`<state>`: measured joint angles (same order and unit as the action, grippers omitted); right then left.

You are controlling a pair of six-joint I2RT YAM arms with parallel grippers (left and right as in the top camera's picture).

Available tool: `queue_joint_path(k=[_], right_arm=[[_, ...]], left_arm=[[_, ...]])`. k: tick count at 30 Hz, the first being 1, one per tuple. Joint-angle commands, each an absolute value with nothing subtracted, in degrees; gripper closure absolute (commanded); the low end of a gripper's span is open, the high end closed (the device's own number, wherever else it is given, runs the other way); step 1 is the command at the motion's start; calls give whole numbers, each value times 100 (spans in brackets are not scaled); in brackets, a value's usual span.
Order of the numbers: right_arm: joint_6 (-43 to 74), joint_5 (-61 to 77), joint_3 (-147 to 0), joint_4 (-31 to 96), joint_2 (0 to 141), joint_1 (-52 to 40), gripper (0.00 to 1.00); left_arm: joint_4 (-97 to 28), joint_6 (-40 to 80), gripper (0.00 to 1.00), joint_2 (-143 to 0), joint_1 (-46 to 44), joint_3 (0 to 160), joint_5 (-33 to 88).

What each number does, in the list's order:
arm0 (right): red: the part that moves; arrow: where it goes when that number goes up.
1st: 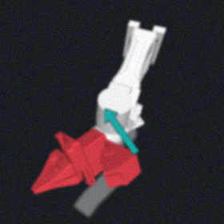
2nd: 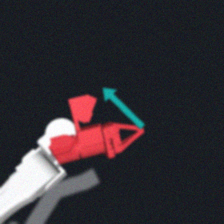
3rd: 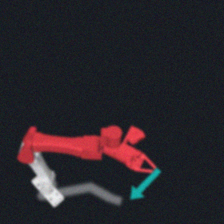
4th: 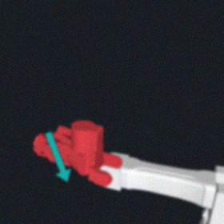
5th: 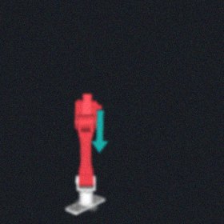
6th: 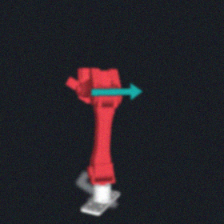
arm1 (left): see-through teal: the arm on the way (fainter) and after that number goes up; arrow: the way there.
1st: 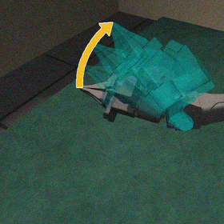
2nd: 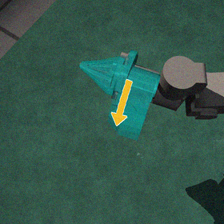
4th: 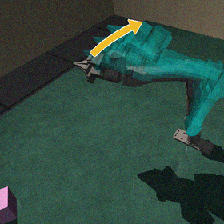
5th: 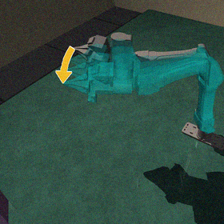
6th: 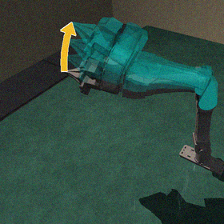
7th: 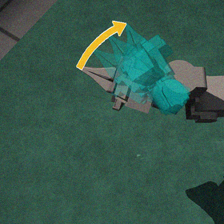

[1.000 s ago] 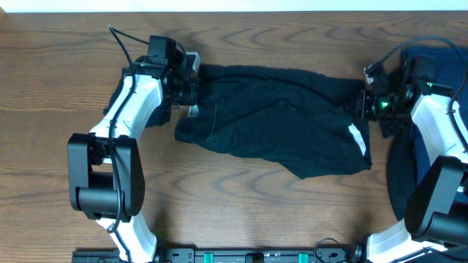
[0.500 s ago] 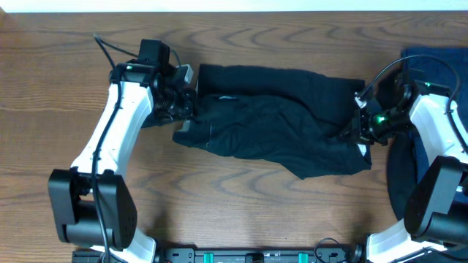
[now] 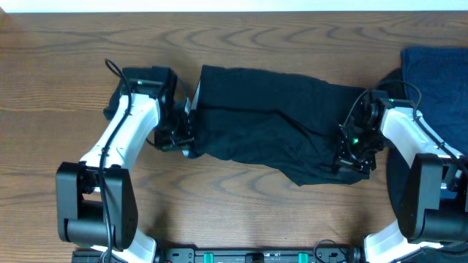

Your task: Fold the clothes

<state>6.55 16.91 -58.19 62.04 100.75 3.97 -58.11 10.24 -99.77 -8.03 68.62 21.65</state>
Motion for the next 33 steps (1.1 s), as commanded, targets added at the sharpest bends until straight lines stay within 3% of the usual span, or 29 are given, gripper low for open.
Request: queue_joint_path(k=[1, 21, 33], right_arm=[[1031, 1284, -5697, 6077, 10073, 357, 99], [1031, 1177, -5483, 5033, 10641, 357, 99], [1070, 1135, -5485, 3380, 11168, 460, 99]], left_arm=[[-5642, 1247, 94, -9998, -808, 6504, 1918], [-3892, 1431, 94, -9998, -808, 5382, 1874], [-2556, 1426, 94, -10001, -808, 5199, 1404]])
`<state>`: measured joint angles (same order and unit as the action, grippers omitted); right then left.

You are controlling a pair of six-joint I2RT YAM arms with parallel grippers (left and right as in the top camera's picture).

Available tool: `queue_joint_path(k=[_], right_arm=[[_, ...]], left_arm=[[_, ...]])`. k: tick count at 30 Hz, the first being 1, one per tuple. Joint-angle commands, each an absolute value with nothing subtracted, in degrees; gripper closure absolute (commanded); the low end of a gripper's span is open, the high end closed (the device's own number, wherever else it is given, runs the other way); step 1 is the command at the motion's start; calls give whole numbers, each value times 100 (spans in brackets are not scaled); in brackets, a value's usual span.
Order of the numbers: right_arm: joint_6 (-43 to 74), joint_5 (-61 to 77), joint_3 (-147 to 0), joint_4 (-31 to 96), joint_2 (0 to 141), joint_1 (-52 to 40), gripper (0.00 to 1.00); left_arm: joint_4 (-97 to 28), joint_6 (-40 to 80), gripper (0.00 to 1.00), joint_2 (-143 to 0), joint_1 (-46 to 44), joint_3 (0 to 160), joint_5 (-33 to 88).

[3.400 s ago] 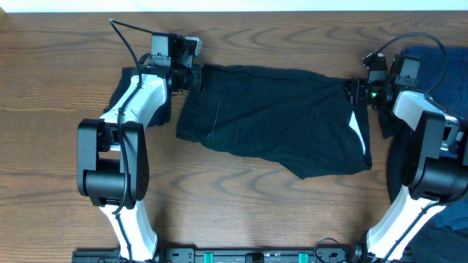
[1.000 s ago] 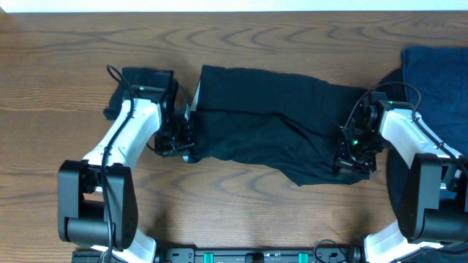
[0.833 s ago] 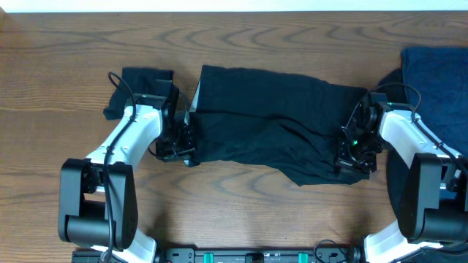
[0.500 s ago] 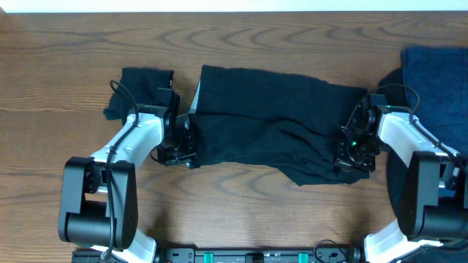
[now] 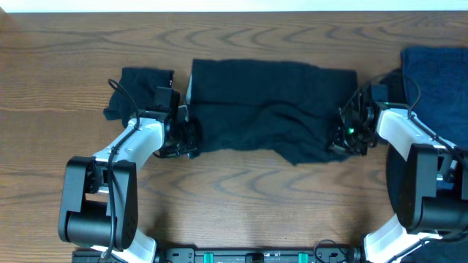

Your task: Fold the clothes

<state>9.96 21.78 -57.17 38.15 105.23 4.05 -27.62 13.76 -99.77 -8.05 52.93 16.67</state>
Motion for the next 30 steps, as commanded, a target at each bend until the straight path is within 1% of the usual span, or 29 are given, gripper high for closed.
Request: queue_joint_path(k=[1, 8, 11, 15, 21, 26, 30], right_arm=[[1068, 1127, -5485, 3249, 11168, 475, 99], [1068, 1094, -5487, 2342, 11168, 486, 99], [1055, 1273, -5579, 2366, 11142, 497, 99], [847, 1553, -6005, 3048, 10888, 537, 99], [757, 1586, -6781, 4814, 10044, 565, 99], [773, 1354, -6829, 6038, 9284, 565, 99], [770, 1345, -6733, 6731, 9083, 563, 99]], left_arm=[[-2414, 1424, 94, -10001, -808, 5168, 1404], [-1531, 1400, 94, -10215, -808, 5100, 1406], [-1533, 1262, 94, -10200, -808, 5129, 1463], [-2021, 1098, 94, -9913, -808, 5284, 1623], [-2596, 1059, 94, -8707, -808, 5354, 1623], [-3361, 1304, 94, -7717, -808, 5354, 1625], [-4136, 1538, 94, -7376, -808, 5349, 1625]])
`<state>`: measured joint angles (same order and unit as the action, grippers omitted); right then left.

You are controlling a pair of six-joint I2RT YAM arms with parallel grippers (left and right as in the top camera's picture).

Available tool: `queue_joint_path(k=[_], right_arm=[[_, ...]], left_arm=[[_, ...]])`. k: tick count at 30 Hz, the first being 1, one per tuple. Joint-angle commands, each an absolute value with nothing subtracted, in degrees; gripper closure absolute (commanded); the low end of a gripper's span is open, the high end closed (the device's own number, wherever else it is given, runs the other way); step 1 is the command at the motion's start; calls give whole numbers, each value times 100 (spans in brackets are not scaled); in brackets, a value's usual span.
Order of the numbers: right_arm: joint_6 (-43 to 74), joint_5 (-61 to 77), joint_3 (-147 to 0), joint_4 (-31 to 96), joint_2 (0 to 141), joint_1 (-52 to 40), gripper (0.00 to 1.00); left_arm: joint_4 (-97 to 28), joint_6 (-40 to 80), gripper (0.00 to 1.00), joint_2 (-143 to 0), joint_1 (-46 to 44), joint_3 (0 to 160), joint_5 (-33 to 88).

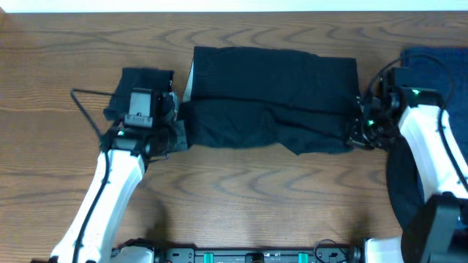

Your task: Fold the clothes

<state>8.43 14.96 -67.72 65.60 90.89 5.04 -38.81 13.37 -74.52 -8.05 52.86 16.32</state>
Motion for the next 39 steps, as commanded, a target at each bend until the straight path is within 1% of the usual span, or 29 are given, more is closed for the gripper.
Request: queue_joint_path(k=[1, 5, 9, 15, 19, 24, 39], right_arm=[[770, 1350, -6700, 6847, 9085, 561, 99], [764, 1302, -6410, 7177, 9091, 558, 99], [969, 1179, -5944, 7081, 9098, 556, 99], [1339, 1144, -5452, 6720, 9098, 556, 99], [1774, 650, -5332, 6709, 9098, 556, 99], [2196, 143, -5280, 6775, 9109, 482, 99], [2425, 167, -5280, 7043, 9109, 99, 99]], left_arm=[[-4346, 1538, 94, -7367, -808, 5349, 1625], [-4991, 1535, 94, -7437, -808, 5323, 1621], [-5288, 1538, 94, -7489, -808, 5135, 1594], [-5349, 1540, 94, -7588, -808, 4772, 1533], [-5343, 1590, 94, -7695, -808, 4519, 1505], [-5290, 1922, 94, -7802, -808, 4226, 1083], [-5511, 1922, 94, -7813, -808, 4156, 1085]])
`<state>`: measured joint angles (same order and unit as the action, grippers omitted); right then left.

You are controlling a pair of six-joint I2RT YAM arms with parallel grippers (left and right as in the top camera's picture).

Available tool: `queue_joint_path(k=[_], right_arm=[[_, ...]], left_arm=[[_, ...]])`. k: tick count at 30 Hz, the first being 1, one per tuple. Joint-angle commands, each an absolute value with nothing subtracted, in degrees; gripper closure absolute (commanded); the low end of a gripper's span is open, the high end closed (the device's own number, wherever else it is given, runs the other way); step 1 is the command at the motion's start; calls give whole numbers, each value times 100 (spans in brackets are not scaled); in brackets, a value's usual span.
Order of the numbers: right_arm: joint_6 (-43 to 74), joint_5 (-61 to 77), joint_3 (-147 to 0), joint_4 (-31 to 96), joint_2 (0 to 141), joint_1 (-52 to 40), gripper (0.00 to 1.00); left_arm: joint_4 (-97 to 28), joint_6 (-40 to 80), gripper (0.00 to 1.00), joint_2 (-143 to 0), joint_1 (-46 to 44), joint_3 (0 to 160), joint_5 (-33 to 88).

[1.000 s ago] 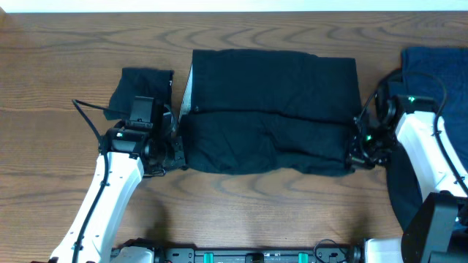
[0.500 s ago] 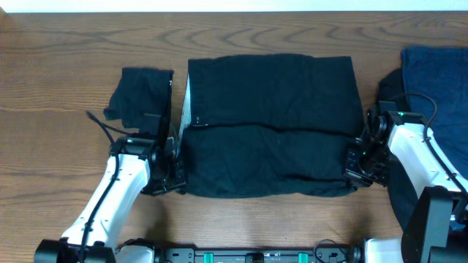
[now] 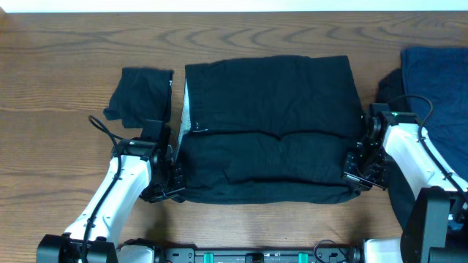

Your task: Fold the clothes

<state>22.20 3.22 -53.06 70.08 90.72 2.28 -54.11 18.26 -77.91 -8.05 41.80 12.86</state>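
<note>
A large dark garment (image 3: 270, 124) lies spread across the middle of the table, with a white lining strip showing along its left side. Its near edge forms a thick rolled band. My left gripper (image 3: 172, 187) is at the near left corner of that band, shut on the cloth. At the near right corner my right gripper (image 3: 356, 177) is likewise shut on the cloth. The fingertips themselves are mostly hidden by the fabric and the wrists.
A small dark crumpled cloth (image 3: 139, 93) lies just left of the garment's far corner. A blue fabric pile (image 3: 437, 77) covers the right edge of the table. The white wall edge runs along the far side.
Both grippers have moved toward the table's front edge with the garment's near corners in them. The garment now reaches much nearer to me and looks wider and flatter.
The garment first lay crumpled with a gripper at each end. Then its far part lay flatter and the small dark cloth showed at the left. Later the grippers held both ends at mid-table, and now the near edge sits close to the front.
</note>
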Motion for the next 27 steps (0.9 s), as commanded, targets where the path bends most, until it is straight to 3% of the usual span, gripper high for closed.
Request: queue_joint_path(k=[1, 7, 8, 12, 14, 16, 22, 27], right_arm=[[2425, 176, -5280, 7052, 9109, 60, 99], [2484, 189, -5280, 7126, 9109, -213, 96], [2486, 200, -5280, 7148, 9109, -248, 85], [2276, 508, -5325, 7214, 9107, -292, 53], [1876, 867, -5481, 7325, 9107, -290, 50], [1678, 1046, -5756, 7581, 9107, -272, 48], [1339, 1052, -6777, 7881, 9107, -263, 48], [1297, 915, -7048, 7216, 9107, -257, 53]], left_arm=[[-5542, 1922, 94, -7813, -808, 4156, 1087], [-5769, 1994, 94, -7813, -808, 4156, 1151], [-5793, 2088, 93, -7813, -808, 4156, 1151], [-5859, 2112, 61, -7813, -808, 4167, 1190], [-5937, 2110, 50, -7813, -808, 4237, 1306], [-6034, 2112, 46, -7811, -808, 4412, 1461], [-6320, 2108, 44, -7811, -808, 5242, 1566], [-6001, 1892, 44, -7811, -808, 5564, 1564]])
